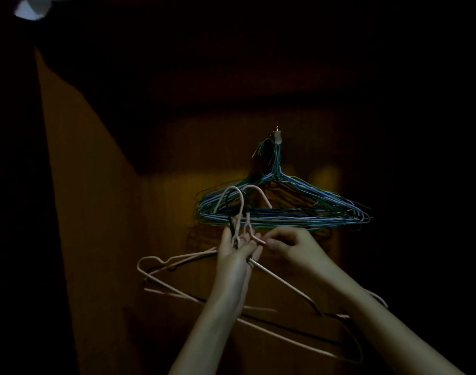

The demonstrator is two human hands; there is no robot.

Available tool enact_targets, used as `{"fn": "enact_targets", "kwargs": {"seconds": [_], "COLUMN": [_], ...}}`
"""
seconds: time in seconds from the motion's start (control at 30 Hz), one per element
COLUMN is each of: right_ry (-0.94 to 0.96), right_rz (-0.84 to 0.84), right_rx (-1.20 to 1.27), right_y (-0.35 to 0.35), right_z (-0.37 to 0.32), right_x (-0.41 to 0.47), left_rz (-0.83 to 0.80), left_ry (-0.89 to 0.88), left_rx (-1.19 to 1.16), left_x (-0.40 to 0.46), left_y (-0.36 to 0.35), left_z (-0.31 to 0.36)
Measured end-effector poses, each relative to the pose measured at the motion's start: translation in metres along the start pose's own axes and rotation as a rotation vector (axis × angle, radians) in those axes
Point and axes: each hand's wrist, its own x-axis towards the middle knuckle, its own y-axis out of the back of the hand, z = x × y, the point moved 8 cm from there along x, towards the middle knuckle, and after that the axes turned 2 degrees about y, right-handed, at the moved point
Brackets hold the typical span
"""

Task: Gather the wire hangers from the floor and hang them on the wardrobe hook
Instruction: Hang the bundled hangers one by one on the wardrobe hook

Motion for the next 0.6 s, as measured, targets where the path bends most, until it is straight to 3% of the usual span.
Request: {"fn": "enact_targets", "kwargs": {"seconds": [0.3, 0.6], "right_ry": [-0.004, 0.005], "right_rz": [0.055, -0.059], "right_rx": [-0.225, -0.121], "right_y": [0.014, 0.012], "right_z": [0.007, 0.003], "right_x": [-0.002, 0.005], "left_rz": [-0.020, -0.067], "left_ry": [0.062, 0.051], "left_rx": [-0.026, 0.010], "left_x": [-0.011, -0.015], "left_y": [0.001, -0.004], "left_z": [-0.014, -0.016]}}
